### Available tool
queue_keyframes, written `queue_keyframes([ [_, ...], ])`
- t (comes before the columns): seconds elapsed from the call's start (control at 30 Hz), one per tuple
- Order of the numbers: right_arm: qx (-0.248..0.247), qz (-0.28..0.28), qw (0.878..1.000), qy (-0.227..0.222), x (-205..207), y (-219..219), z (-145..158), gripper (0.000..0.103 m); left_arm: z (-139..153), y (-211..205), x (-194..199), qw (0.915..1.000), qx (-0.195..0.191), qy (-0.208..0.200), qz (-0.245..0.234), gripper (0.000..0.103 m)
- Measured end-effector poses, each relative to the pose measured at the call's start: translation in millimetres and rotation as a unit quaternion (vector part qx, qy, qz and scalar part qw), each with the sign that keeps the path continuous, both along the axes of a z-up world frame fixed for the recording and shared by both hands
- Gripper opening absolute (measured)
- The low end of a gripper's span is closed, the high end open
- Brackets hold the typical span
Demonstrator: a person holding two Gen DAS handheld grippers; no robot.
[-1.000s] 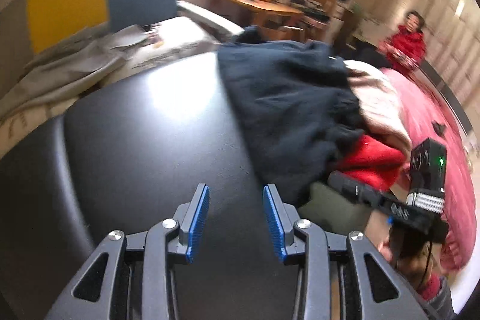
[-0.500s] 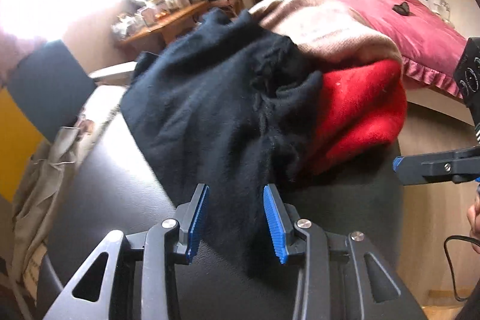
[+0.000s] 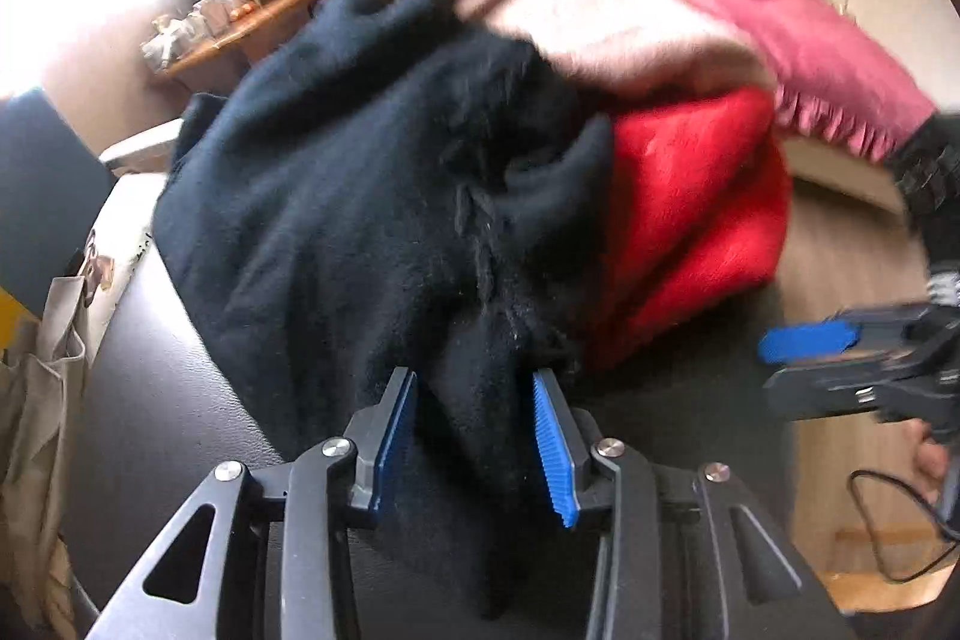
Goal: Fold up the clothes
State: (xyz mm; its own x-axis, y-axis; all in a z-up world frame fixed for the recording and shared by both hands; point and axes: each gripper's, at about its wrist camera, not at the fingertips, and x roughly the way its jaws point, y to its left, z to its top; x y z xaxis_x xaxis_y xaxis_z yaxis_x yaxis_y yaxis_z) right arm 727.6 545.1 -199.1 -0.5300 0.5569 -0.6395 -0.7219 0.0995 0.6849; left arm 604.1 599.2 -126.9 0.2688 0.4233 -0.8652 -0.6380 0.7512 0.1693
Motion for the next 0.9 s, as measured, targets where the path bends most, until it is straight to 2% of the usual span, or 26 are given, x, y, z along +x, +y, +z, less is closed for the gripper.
queue_keyframes([
  [0.1,0.003,0.001,1.000,-0.001,-1.5,1.0,-0.9,0.077,-12.8,-7.9,14.9,0.9971,0.047,0.059,-0.013,0.037],
  [0.17,0.007,0.002,1.000,-0.002,-1.1,-0.1,-0.8,0.077,-13.3,-7.9,8.6,0.9981,0.047,0.039,0.009,0.017],
  [0.23,0.014,-0.001,1.000,-0.006,-1.1,-1.7,-0.4,0.077,-13.0,-7.4,0.7,0.9984,0.043,0.013,0.035,0.008],
  [0.3,0.017,-0.008,1.000,-0.006,-3.2,-2.6,-0.3,0.078,-6.5,0.9,-23.3,0.9943,-0.005,-0.065,0.085,0.007],
  [0.4,0.017,-0.018,1.000,0.009,-1.5,-3.1,-1.0,0.089,3.5,8.8,-59.8,0.9750,-0.052,-0.160,0.146,0.006],
  [0.57,0.034,-0.031,0.997,0.060,2.2,6.9,6.1,0.090,15.4,1.9,-85.7,0.9626,-0.057,-0.196,0.178,0.006],
  [0.63,0.037,-0.045,0.995,0.084,5.6,15.7,7.0,0.099,24.9,-5.0,-90.5,0.9573,-0.058,-0.215,0.184,0.006],
  [0.7,0.039,-0.058,0.992,0.109,9.0,24.4,7.9,0.103,29.5,-11.8,-91.9,0.9552,-0.052,-0.221,0.189,0.006],
  [0.9,0.047,-0.098,0.977,0.181,19.2,50.7,10.7,0.103,29.6,-19.8,-108.8,0.9464,-0.055,-0.238,0.211,0.005],
])
